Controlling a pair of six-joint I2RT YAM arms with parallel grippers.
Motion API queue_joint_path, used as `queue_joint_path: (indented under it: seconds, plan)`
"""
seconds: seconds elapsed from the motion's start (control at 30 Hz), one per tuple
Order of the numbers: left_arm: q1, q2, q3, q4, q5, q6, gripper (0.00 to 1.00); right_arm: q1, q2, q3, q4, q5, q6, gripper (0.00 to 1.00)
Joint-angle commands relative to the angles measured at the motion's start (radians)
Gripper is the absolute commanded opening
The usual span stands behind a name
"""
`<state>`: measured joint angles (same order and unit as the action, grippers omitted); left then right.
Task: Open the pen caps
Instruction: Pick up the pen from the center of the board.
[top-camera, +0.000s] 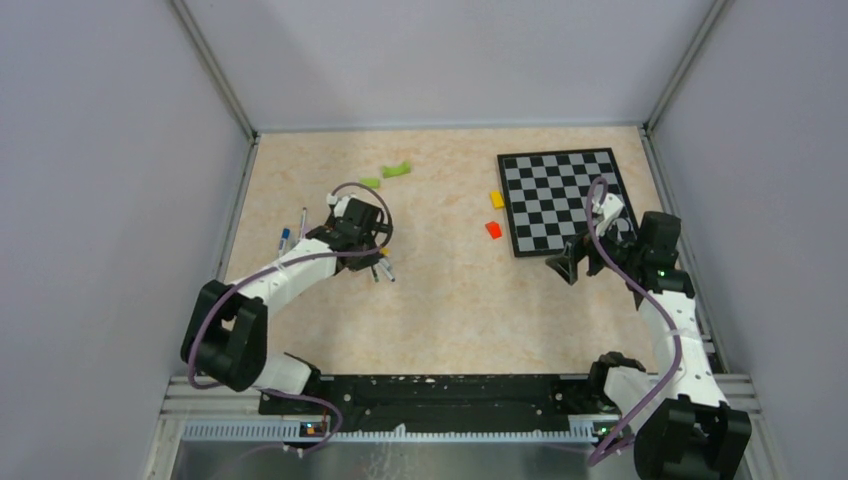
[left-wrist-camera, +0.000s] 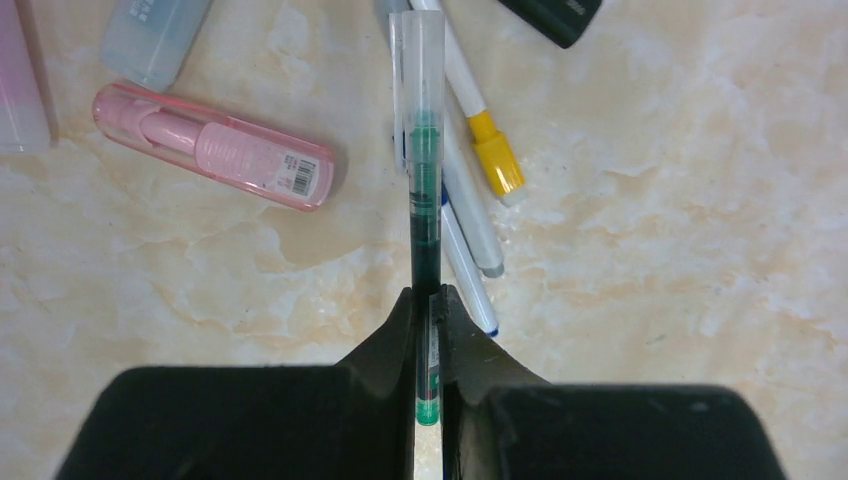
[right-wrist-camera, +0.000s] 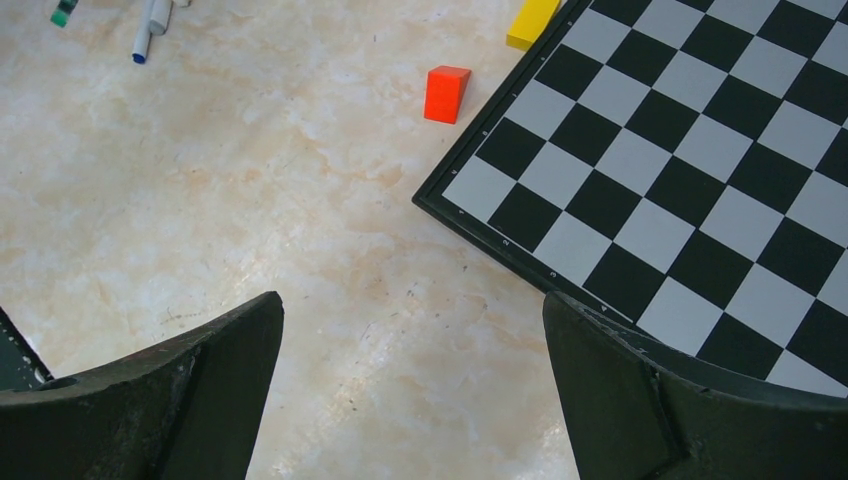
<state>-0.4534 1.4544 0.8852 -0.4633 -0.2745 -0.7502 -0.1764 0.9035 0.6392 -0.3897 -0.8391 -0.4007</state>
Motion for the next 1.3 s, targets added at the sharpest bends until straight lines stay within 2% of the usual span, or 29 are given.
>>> queue_joint_path:
  seconds: [0.0,0.17,0.23,0.37,0.47,0.63,0.8,1.07,1.27]
  plan:
    - [-0.002,-0.103,-0.039,0.049,0.091,0.048,0.0,0.022,-0.002,0.005,0.021,-0.026,-0.012,0.99]
    - [-0.003,-0.226,-0.13,0.195,0.255,0.091,0.0,0.046,0.013,0.005,0.03,-0.065,0.012,0.99]
    - [-0.002,-0.274,-0.184,0.309,0.376,0.103,0.0,0.061,0.026,0.006,0.035,-0.102,0.026,0.99]
    - [-0.004,-0.35,-0.326,0.67,0.581,0.062,0.0,0.098,0.063,0.012,0.056,-0.189,0.072,0.99]
    - [-0.02,-0.349,-0.393,0.892,0.636,-0.02,0.0,0.111,0.096,0.013,0.104,-0.286,0.136,0.99]
    - [-0.096,-0.296,-0.409,1.122,0.604,-0.078,0.0,0.141,0.143,-0.016,0.258,-0.418,0.293,0.99]
    - [-0.188,-0.228,-0.377,1.223,0.532,-0.088,0.0,0.21,0.16,-0.061,0.454,-0.464,0.442,0.99]
    - [-0.326,-0.097,-0.299,1.329,0.413,-0.081,0.0,0.33,0.225,-0.108,0.751,-0.465,0.656,0.99]
    - [-0.401,0.0,-0.258,1.414,0.334,-0.077,0.0,0.357,0.273,-0.113,0.824,-0.391,0.743,0.99]
